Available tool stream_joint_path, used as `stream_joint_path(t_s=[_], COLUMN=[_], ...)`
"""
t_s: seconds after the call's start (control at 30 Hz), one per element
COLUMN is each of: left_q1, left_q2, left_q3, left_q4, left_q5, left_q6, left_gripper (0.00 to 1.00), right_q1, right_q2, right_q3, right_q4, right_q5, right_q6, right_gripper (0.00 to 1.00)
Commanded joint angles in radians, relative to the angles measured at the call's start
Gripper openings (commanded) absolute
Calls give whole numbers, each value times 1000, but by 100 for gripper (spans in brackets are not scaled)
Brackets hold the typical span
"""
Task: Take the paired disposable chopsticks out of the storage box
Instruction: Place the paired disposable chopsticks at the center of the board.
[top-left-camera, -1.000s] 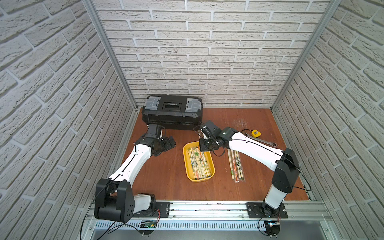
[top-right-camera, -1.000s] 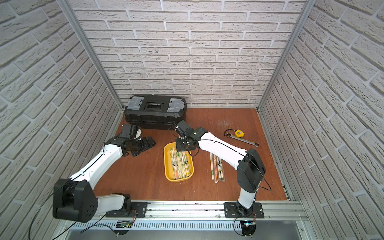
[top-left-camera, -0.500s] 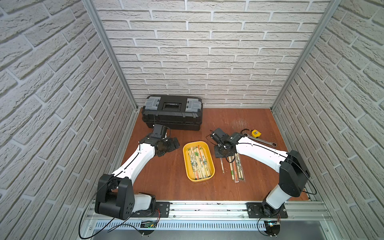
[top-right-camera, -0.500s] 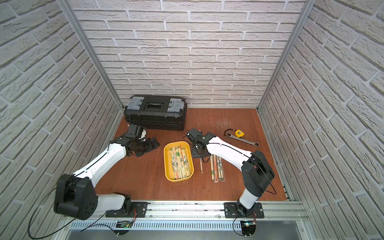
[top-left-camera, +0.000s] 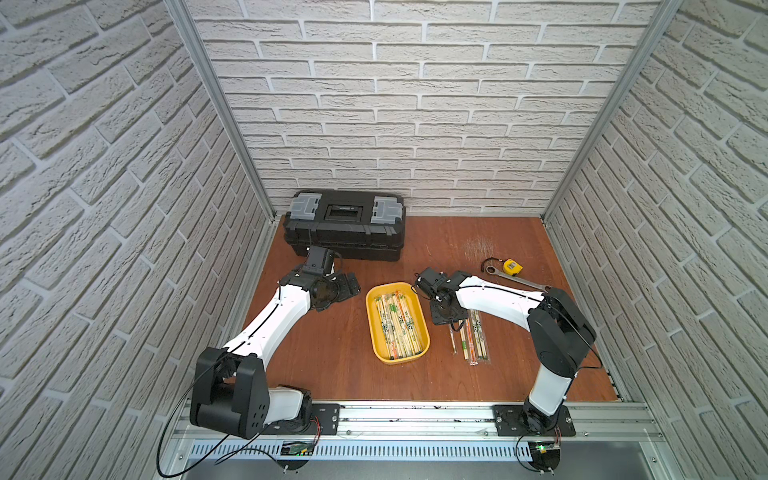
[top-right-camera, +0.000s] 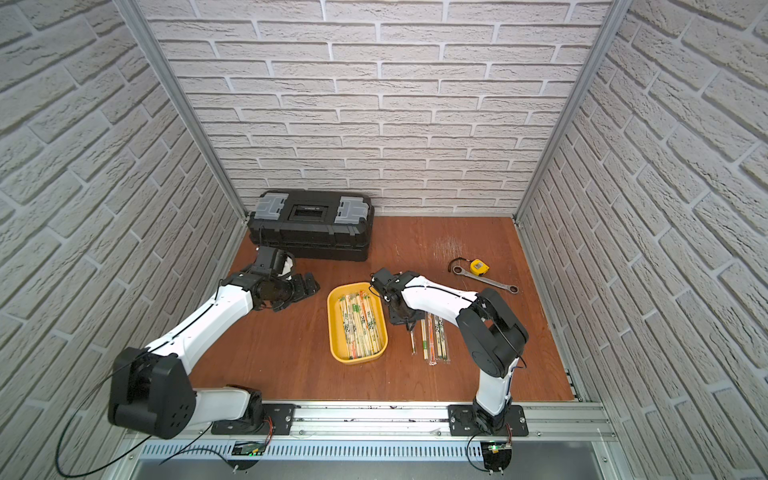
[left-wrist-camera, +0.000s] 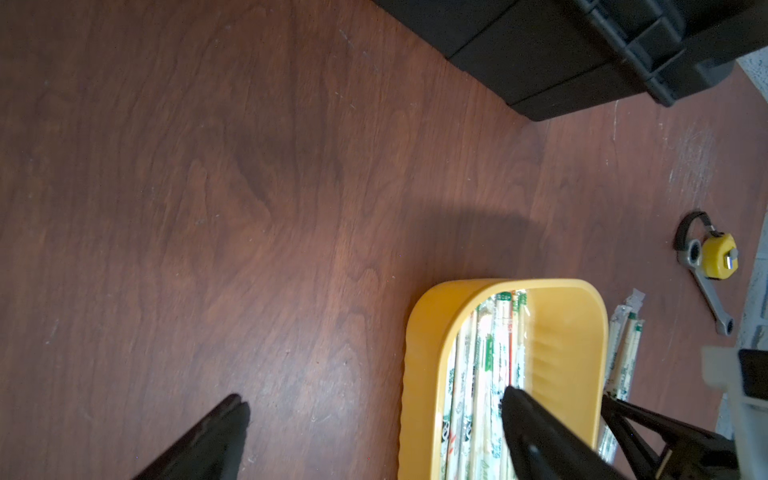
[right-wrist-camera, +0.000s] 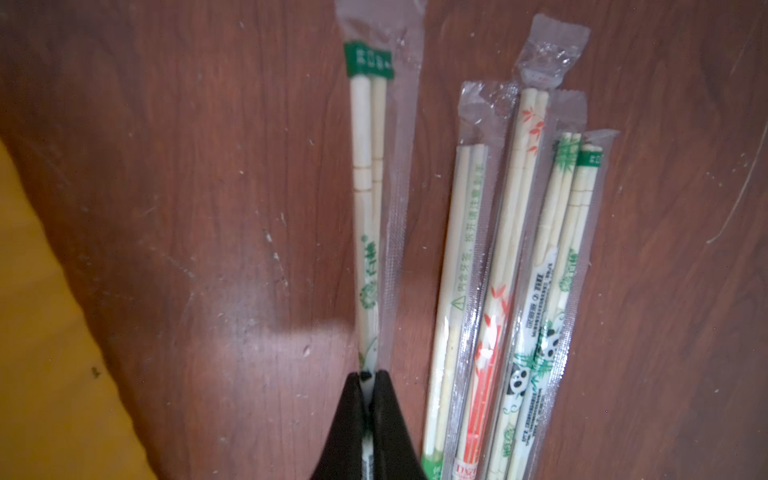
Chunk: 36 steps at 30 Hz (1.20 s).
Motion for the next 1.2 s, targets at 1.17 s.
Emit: stream_joint_path(t_s=[1.17], left_q1=[-8], left_q2=[10], left_q3=[16], left_q4=[4], left_q5=[-6], left_q6=[17], left_gripper=[98], right_q1=[-17], right_q2=[-1], right_q3=[-16], right_q4=[-56], right_q5=[69], right_q6=[57], right_gripper=[29])
